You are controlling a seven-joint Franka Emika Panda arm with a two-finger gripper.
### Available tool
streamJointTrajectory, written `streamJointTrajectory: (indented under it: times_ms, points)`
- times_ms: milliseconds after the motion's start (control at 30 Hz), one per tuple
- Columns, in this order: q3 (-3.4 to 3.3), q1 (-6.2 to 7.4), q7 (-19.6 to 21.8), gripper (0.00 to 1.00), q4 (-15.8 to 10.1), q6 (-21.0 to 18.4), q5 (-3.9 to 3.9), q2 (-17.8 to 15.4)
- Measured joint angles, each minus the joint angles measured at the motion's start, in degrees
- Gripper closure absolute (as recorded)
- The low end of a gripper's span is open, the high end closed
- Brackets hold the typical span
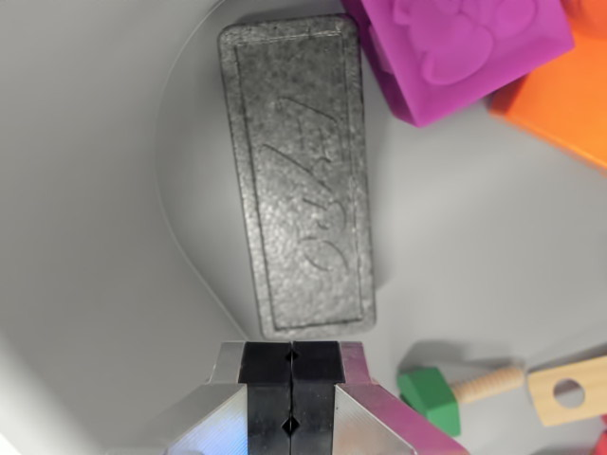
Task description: Pick an object from the bin
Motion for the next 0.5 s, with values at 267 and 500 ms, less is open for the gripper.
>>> streamJointTrajectory:
  times_ms: [267, 500]
  points:
    - [0.05, 0.0, -0.03, 1.0, -0.02, -3.53, 0.11, -3.27]
    - [0.08, 0.0, -0.09, 1.0, 0.33, -7.09, 0.27, -6.05]
